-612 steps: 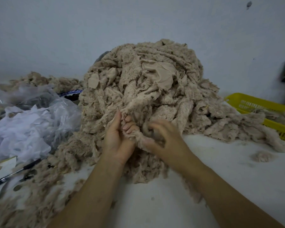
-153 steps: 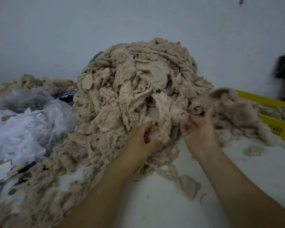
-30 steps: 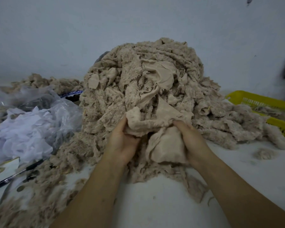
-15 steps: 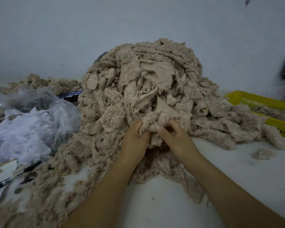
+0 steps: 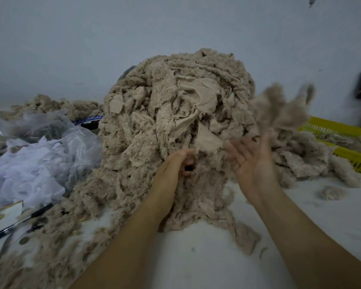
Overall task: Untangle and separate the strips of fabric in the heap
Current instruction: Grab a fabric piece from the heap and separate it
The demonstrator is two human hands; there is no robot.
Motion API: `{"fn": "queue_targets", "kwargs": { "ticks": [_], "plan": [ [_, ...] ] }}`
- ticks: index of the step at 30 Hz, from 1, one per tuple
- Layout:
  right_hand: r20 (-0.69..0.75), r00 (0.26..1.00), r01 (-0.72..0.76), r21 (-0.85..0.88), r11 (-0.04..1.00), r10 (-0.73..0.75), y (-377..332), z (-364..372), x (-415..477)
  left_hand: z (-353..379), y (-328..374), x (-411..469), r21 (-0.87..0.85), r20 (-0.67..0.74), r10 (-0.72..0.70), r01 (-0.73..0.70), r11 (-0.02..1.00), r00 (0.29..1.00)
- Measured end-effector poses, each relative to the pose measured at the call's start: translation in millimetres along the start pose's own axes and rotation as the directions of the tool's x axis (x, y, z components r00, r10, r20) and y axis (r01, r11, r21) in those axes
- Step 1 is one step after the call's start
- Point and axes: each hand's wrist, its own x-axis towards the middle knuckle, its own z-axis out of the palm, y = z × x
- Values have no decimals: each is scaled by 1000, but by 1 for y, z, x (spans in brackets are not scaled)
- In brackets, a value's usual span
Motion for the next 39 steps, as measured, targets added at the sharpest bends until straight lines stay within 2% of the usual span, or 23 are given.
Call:
{"fn": "queue_targets", "kwargs": {
  "ticks": [3,5,8,12,16,19,21,23,25,27,28,29,31,32,34,36,37,39],
  "plan": [
    [-50,998,-62,-415,908,45,18,3,-8,0,-4,-1,34,-28,35,-34,999,999],
    [-11,996,-77,-511,856,84,26,10,-10,1,-5,-2,47,-43,48,-46,998,998],
    [23,992,-102,-473,875,128,27,16,-11,2,-8,-1,60,-55,19,-16,998,998],
    [88,985,-117,-279,953,147,20,15,-13,2,-11,0,100,-28,-17,20,995,999],
    [149,966,-162,-296,941,213,16,18,-20,2,-12,2,23,-49,-89,90,996,995],
    [306,906,-108,-499,860,292,17,23,-29,-1,-8,5,-198,-42,-204,192,961,978],
    [412,844,39,-686,727,343,21,24,-35,-6,-5,7,-354,-21,-279,254,900,960],
    [469,805,172,-771,613,363,25,25,-38,-11,-3,8,-464,10,-314,283,839,949],
    [482,781,205,-799,566,398,27,24,-40,-13,1,5,-487,77,-329,323,811,941],
    [499,734,194,-804,563,461,27,23,-41,-13,2,3,-494,144,-331,358,792,932],
    [495,717,172,-808,564,491,28,23,-41,-12,0,3,-491,132,-320,342,801,938],
    [472,723,140,-816,561,505,29,22,-41,-12,-2,3,-474,93,-286,295,829,954],
    [372,803,58,-826,561,465,32,19,-38,-10,-5,2,-361,27,-170,168,917,985],
    [304,869,29,-818,574,390,33,17,-35,-9,-5,0,-280,26,-113,116,953,993],
    [146,978,17,-771,637,151,31,13,-25,-7,-4,-5,-117,86,-49,59,991,995],
    [57,998,58,-687,724,-25,26,9,-18,-6,-3,-9,44,183,-37,30,999,982],
    [78,996,78,-666,742,-35,26,8,-17,-4,-2,-11,100,247,-37,12,995,968],
    [179,982,97,-725,682,51,30,7,-18,0,-2,-15,222,379,-48,-41,974,924]
  ]
}}
